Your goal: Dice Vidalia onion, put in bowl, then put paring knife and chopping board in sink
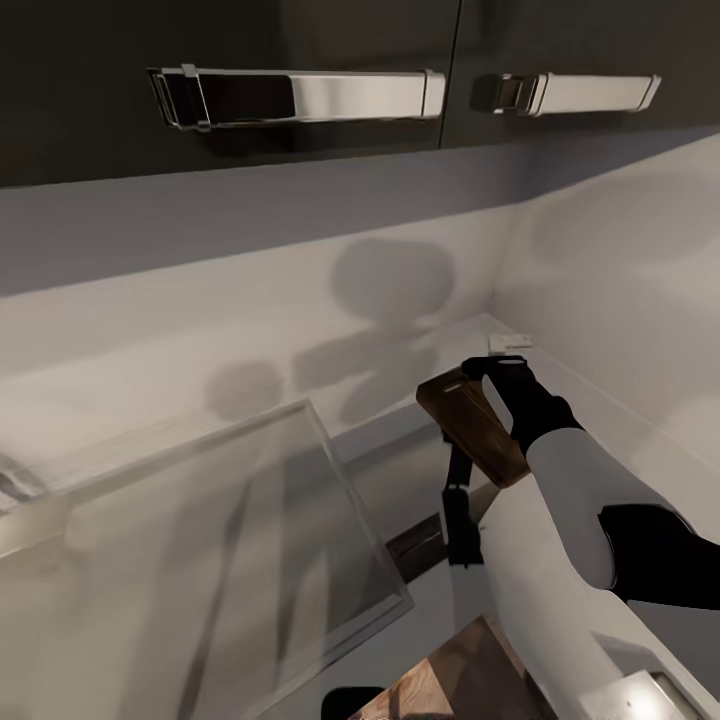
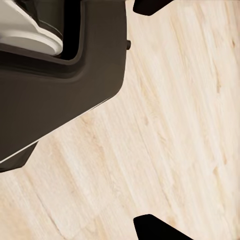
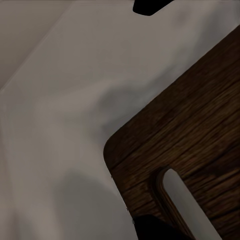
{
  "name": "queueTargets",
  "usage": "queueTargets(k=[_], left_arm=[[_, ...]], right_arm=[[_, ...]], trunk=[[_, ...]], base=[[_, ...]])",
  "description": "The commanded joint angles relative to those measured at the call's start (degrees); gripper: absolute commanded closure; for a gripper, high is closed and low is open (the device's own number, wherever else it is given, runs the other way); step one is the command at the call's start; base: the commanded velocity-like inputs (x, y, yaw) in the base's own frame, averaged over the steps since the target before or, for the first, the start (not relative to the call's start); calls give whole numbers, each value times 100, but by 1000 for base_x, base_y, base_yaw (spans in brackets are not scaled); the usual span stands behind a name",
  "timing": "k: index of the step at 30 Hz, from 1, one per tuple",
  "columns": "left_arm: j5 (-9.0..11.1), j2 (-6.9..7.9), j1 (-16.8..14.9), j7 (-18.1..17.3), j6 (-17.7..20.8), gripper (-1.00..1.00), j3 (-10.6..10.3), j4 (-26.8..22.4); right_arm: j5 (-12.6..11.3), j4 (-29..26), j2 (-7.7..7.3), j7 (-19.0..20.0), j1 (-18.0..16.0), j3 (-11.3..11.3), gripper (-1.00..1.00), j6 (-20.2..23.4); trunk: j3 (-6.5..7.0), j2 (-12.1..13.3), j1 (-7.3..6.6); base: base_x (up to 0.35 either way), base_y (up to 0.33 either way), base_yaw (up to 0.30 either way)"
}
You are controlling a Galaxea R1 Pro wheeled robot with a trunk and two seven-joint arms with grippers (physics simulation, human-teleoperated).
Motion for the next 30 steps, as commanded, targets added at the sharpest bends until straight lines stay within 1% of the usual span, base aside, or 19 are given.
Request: queueTargets(k=[1, 30], left_arm=[[5, -1, 3, 0, -7, -100, 2, -6], [5, -1, 3, 0, -9, -100, 2, 4]], right_arm=[[18, -9, -4, -16, -3, 27, -100, 46], [18, -4, -4, -16, -3, 27, -100, 46]], trunk=[[-16, -7, 2], [-285, -7, 2]], base=[[0, 0, 0], [0, 0, 0]])
